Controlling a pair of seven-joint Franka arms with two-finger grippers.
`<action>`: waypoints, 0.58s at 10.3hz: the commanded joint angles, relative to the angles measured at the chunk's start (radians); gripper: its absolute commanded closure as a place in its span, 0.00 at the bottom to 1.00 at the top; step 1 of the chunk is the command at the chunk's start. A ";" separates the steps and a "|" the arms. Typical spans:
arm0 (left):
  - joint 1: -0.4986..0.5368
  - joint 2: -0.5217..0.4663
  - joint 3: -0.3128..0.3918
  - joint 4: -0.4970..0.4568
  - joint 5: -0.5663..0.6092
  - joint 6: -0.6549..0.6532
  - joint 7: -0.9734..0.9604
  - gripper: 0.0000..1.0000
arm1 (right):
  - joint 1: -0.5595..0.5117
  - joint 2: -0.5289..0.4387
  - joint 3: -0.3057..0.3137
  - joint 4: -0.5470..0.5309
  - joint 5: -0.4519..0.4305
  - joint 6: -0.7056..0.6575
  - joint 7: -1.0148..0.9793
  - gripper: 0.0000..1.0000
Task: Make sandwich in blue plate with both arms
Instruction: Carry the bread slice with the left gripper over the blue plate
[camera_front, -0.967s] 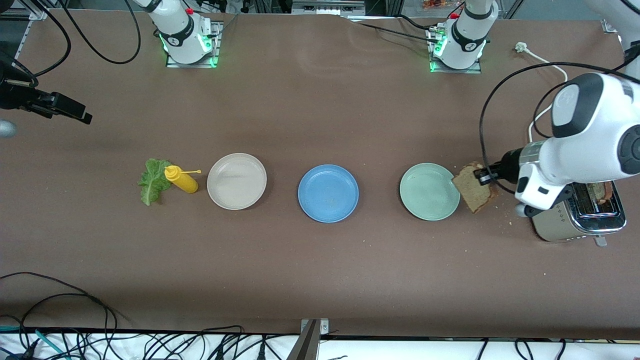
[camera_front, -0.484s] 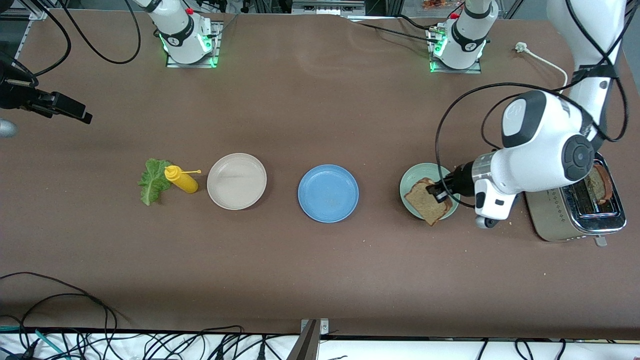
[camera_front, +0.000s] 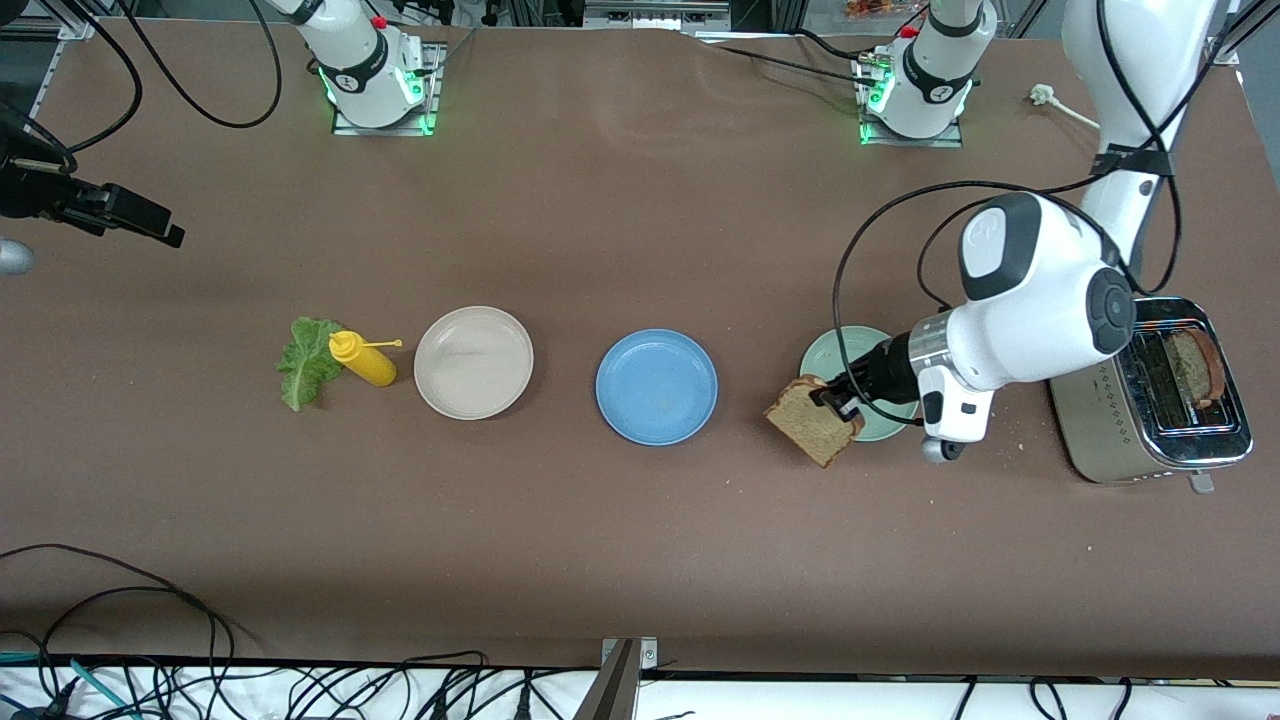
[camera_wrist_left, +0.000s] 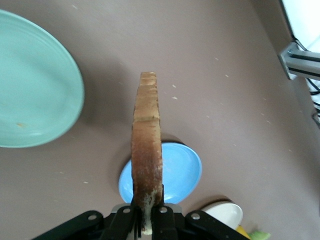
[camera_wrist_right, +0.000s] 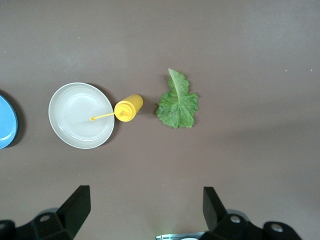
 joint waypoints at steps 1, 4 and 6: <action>-0.097 -0.004 0.000 -0.015 -0.086 0.112 -0.009 1.00 | -0.007 -0.007 0.008 0.009 -0.029 -0.013 -0.021 0.00; -0.191 0.022 0.000 -0.074 -0.138 0.249 0.003 1.00 | -0.007 -0.007 0.008 0.009 -0.030 -0.010 -0.035 0.00; -0.247 0.030 0.000 -0.096 -0.150 0.306 0.006 1.00 | -0.007 -0.002 0.006 0.012 -0.030 -0.003 -0.085 0.00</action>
